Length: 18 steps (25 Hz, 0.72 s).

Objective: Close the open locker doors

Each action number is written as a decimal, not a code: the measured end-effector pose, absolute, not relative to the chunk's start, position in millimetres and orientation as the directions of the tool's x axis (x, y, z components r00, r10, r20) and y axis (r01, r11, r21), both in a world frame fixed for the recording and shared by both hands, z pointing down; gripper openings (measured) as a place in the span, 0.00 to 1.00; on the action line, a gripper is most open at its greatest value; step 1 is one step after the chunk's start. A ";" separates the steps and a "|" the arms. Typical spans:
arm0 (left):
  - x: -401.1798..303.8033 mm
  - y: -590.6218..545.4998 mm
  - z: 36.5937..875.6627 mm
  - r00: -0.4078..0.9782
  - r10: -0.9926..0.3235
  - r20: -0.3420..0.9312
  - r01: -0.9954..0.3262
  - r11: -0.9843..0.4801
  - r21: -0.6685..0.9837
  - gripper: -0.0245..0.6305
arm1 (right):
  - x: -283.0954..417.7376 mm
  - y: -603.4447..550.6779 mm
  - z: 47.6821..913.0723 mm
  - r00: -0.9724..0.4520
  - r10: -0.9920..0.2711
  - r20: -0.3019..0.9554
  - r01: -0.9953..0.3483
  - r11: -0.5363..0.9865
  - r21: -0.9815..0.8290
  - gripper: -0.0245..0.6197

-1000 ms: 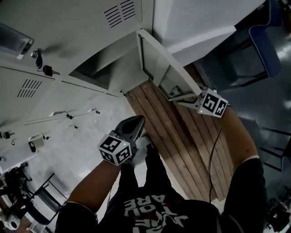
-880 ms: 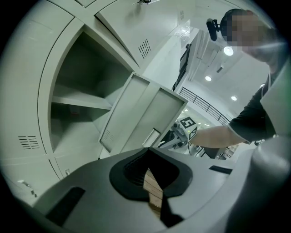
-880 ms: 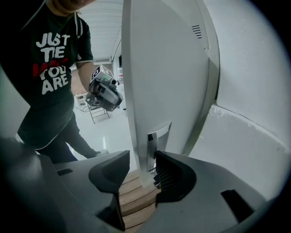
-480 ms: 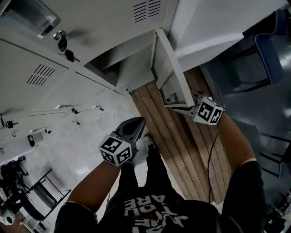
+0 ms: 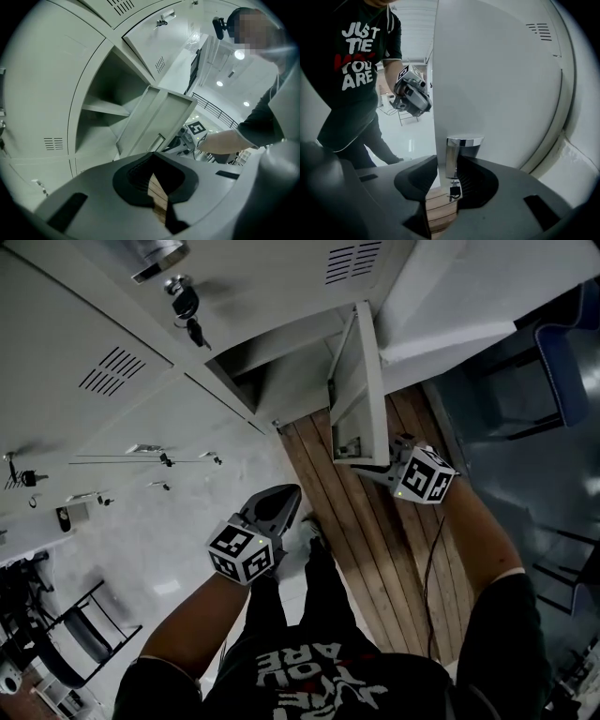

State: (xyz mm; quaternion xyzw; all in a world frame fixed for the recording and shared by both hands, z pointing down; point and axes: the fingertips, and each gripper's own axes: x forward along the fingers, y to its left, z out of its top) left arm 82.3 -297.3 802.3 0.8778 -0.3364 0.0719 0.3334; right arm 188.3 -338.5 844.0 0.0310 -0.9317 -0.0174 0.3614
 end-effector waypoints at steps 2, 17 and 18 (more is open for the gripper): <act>75.2 -296.1 802.1 0.759 -0.548 0.351 -0.643 -0.547 0.536 0.04 | 179.0 -338.2 844.0 -0.736 -0.066 0.673 -0.033 0.998 0.062 0.26; 18.0 -293.7 807.9 0.723 -0.593 0.355 -0.676 -0.500 0.542 0.04 | 105.1 -352.8 845.2 -0.733 -0.055 0.678 0.028 0.993 0.112 0.24; 13.8 -294.0 808.1 0.720 -0.596 0.355 -0.678 -0.496 0.542 0.04 | 100.6 -354.8 845.2 -0.734 -0.058 0.677 0.027 0.993 0.114 0.23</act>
